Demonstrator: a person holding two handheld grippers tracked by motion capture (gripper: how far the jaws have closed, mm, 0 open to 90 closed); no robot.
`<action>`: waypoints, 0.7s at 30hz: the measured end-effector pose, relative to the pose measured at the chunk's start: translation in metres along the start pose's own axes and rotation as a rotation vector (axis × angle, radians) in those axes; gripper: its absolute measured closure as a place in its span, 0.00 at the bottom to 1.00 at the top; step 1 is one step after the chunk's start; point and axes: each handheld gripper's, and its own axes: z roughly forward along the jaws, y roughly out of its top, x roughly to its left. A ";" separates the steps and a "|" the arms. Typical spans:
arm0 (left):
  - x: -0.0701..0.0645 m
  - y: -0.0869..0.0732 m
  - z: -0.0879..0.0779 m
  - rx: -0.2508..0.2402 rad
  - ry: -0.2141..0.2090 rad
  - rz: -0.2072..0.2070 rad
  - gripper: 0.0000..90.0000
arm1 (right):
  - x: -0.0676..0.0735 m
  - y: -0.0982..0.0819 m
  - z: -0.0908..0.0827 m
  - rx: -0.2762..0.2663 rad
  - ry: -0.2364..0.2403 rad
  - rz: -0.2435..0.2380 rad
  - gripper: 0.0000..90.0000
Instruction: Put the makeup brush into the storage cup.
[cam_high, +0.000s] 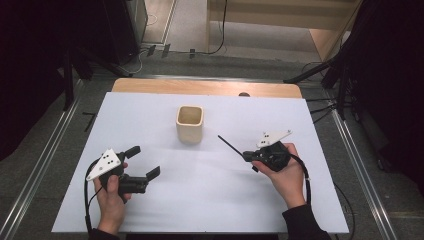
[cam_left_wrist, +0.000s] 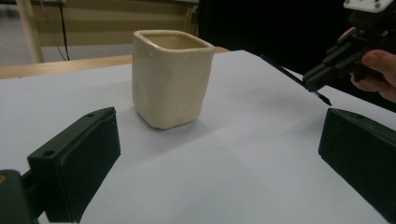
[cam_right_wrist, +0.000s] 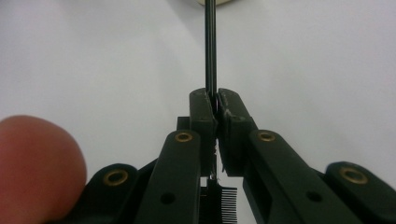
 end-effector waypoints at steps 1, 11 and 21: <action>0.000 0.001 0.003 -0.003 -0.006 -0.004 0.00 | 0.002 -0.001 -0.001 -0.007 0.003 0.000 0.97; -0.012 0.012 0.040 0.079 -0.175 0.069 0.00 | 0.017 0.004 -0.003 -0.023 0.051 -0.046 0.97; -0.034 0.012 0.055 0.172 -0.315 0.127 0.15 | 0.047 0.020 0.000 -0.022 0.113 -0.167 0.97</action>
